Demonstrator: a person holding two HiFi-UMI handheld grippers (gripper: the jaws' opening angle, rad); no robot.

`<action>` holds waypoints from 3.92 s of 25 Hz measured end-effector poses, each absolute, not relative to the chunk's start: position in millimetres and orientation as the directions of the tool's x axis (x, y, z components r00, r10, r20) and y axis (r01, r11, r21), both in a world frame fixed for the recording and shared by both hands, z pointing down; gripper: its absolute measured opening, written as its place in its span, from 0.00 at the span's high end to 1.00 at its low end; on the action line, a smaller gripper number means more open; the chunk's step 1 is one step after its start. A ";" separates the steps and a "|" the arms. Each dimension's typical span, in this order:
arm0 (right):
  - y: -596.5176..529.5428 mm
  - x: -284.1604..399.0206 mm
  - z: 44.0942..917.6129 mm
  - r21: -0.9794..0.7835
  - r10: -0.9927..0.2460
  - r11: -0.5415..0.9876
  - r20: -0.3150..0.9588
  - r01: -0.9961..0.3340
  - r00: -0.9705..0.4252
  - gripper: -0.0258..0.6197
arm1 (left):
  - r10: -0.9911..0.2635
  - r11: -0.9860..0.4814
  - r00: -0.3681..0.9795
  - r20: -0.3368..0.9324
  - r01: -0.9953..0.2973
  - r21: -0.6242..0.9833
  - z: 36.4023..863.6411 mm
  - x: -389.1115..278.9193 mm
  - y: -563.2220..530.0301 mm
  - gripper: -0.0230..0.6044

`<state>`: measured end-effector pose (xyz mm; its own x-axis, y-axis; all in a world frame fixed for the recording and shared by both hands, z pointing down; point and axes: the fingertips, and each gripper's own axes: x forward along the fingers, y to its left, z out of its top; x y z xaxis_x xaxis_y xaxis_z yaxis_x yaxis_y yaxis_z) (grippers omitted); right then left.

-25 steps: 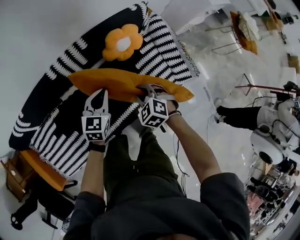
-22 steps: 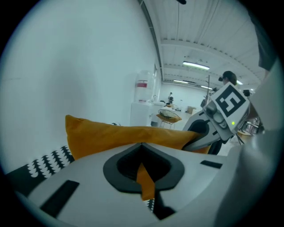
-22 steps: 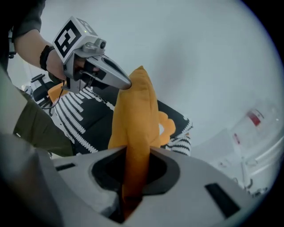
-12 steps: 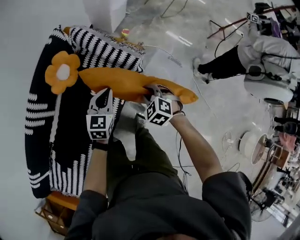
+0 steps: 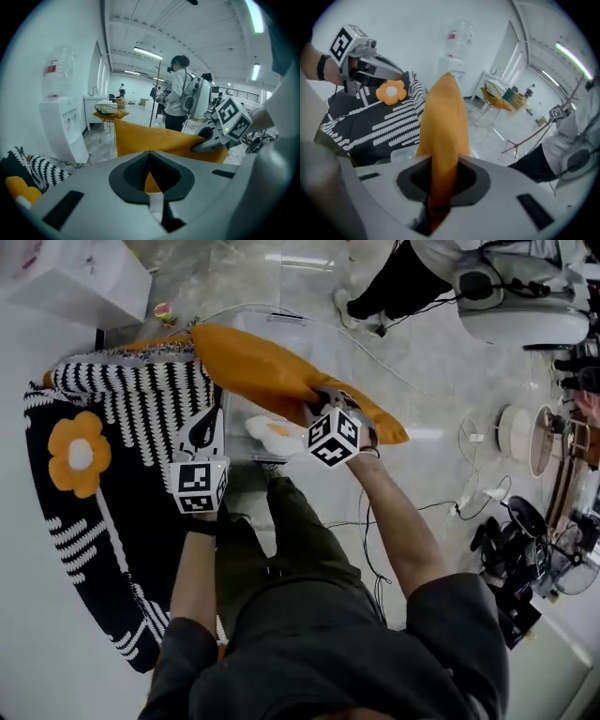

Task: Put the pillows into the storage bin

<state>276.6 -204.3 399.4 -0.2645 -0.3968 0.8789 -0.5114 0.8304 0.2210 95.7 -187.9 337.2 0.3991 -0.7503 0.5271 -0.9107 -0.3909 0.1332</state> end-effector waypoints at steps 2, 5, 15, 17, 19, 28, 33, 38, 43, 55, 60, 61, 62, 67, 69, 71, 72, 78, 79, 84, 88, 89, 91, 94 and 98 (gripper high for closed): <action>-214.5 297.7 419.2 0.209 -0.412 0.774 0.882 -0.597 -0.226 0.86 | -0.726 -0.418 0.422 0.542 -0.898 0.139 351.5 112.3 -195.4 0.96; -224.8 314.2 451.4 0.185 -0.421 0.689 0.890 -0.701 -0.178 0.86 | -0.696 -0.441 0.440 0.567 -0.886 0.145 374.6 123.4 -200.0 0.96; -253.6 312.6 535.7 0.110 -0.408 0.542 0.901 -0.833 -0.147 0.86 | -0.654 -0.400 0.405 0.639 -0.902 0.163 446.1 102.8 -200.1 0.96; -248.0 310.3 549.3 0.111 -0.416 0.527 0.898 -0.843 -0.142 0.85 | -0.653 -0.399 0.406 0.639 -0.902 0.165 459.8 103.0 -192.1 0.96; -246.2 308.7 562.8 0.099 -0.416 0.502 0.899 -0.859 -0.139 0.85 | -0.649 -0.403 0.409 0.641 -0.900 0.166 471.1 105.1 -189.9 0.96; -245.8 316.9 646.1 0.065 -0.349 0.451 0.931 -0.890 -0.109 0.83 | -0.605 -0.393 0.404 0.686 -0.901 0.183 518.0 107.2 -185.8 0.96; -245.3 328.8 690.3 0.051 -0.298 0.448 0.950 -0.892 -0.095 0.71 | -0.583 -0.362 0.381 0.718 -0.912 0.191 545.0 99.8 -169.0 0.96; -257.5 336.3 696.7 0.085 -0.303 0.456 0.951 -0.886 -0.065 0.68 | -0.570 -0.326 0.358 0.739 -0.925 0.197 555.5 90.3 -154.3 0.96; -250.5 344.8 675.4 0.102 -0.330 0.480 0.941 -0.872 -0.072 0.68 | -0.583 -0.310 0.348 0.734 -0.931 0.195 544.5 88.2 -151.5 0.96; -257.2 289.5 572.8 0.104 -0.343 0.699 0.917 -0.708 -0.204 0.57 | -0.715 -0.150 0.206 0.668 -0.979 0.141 447.3 18.6 -153.5 0.96; -275.9 146.2 493.6 0.148 -0.358 0.879 0.834 -0.454 -0.421 0.54 | -0.788 0.061 0.010 0.616 -0.994 0.094 400.1 -78.1 -118.3 0.96; -274.1 111.0 476.7 0.162 -0.347 0.907 0.811 -0.389 -0.471 0.54 | -0.794 0.109 -0.036 0.606 -0.990 0.084 392.8 -100.6 -106.2 0.96; -268.7 74.5 459.1 0.177 -0.327 0.932 0.788 -0.317 -0.521 0.54 | -0.797 0.163 -0.086 0.598 -0.984 0.077 386.5 -123.4 -91.8 0.96; -198.7 -95.0 376.6 0.301 -0.178 0.953 0.670 0.045 -0.721 0.54 | -0.764 0.408 -0.310 0.566 -0.912 0.050 361.6 -226.2 -7.9 0.96; -164.1 -146.6 359.1 0.332 -0.121 0.934 0.647 0.135 -0.753 0.54 | -0.744 0.468 -0.364 0.561 -0.883 0.048 359.4 -257.5 24.4 0.96; -135.9 -187.2 351.2 0.348 -0.075 0.916 0.637 0.199 -0.767 0.54 | -0.725 0.518 -0.401 0.560 -0.853 0.060 363.6 -280.8 51.7 0.96; -124.3 -203.4 350.1 0.352 -0.056 0.908 0.636 0.225 -0.770 0.54 | -0.717 0.539 -0.415 0.560 -0.840 0.068 366.5 -289.7 62.8 0.96; -85.7 -266.8 364.8 0.354 0.012 0.876 0.664 0.328 -0.748 0.54 | -0.691 0.603 -0.454 0.562 -0.791 0.102 382.0 -326.6 99.6 0.96; -82.7 -274.5 368.3 0.353 0.016 0.873 0.668 0.336 -0.744 0.54 | -0.690 0.606 -0.455 0.563 -0.789 0.105 384.6 -332.4 102.2 0.96; -77.4 -308.1 385.5 0.350 0.029 0.863 0.686 0.365 -0.727 0.54 | -0.687 0.609 -0.449 0.572 -0.785 0.115 397.4 -358.9 103.8 0.96; -78.3 -340.7 405.0 0.350 0.030 0.856 0.700 0.380 -0.713 0.54 | -0.688 0.607 -0.440 0.577 -0.785 0.124 413.0 -384.8 99.0 0.96; -78.7 -349.3 410.6 0.348 0.031 0.856 0.704 0.383 -0.709 0.54 | -0.687 0.607 -0.438 0.579 -0.784 0.128 417.4 -391.5 97.8 0.96; -80.2 -367.6 421.5 0.344 0.034 0.853 0.712 0.391 -0.701 0.54 | -0.686 0.609 -0.435 0.583 -0.781 0.134 425.7 -405.7 94.8 0.96; -83.1 -396.6 440.6 0.340 0.043 0.844 0.727 0.414 -0.685 0.54 | -0.682 0.612 -0.428 0.594 -0.778 0.141 439.6 -427.1 89.2 0.96; -86.9 -438.1 475.5 0.336 0.053 0.830 0.748 0.446 -0.662 0.54 | -0.674 0.618 -0.421 0.607 -0.771 0.151 465.7 -457.8 85.2 0.96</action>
<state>-438.1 -86.9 475.5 -0.6620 0.0532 0.7476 0.4457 0.8299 0.3355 -457.8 85.2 465.7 -0.4208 -0.6737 0.6075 -0.7715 0.6181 0.1511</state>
